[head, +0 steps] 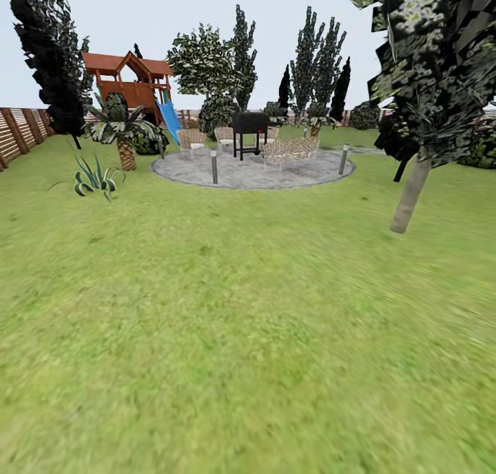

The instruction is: Take the three Easter eggs out of the wicker basket on the lawn in the garden, then place them on the lawn next to a single tree (choose any tree) so that all three eggs are next to the same tree and none are left in the basket.

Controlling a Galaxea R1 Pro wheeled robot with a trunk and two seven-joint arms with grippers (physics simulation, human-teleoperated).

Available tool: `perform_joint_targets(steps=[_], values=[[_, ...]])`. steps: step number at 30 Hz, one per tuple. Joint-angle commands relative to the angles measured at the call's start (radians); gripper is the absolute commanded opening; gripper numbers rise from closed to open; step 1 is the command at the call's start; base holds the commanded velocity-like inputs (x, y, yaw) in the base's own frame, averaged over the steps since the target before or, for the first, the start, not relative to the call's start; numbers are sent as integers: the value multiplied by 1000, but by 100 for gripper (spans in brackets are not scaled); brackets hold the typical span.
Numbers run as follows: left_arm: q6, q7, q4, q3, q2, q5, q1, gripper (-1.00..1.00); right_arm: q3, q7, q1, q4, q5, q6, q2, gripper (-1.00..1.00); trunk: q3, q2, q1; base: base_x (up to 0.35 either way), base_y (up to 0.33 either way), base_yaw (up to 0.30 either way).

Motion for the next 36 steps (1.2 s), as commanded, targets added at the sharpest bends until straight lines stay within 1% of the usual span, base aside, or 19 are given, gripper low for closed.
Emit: perform_joint_targets(steps=[1,36], values=[[0,1,-1,1,0,0,0,100,3,0,0,0,2,-1,0,100,-1,0,1,325,0,0],[-1,1,0,1,0,0,0,100,3,0,0,0,2,-1,0,100,-1,0,1,325,0,0]])
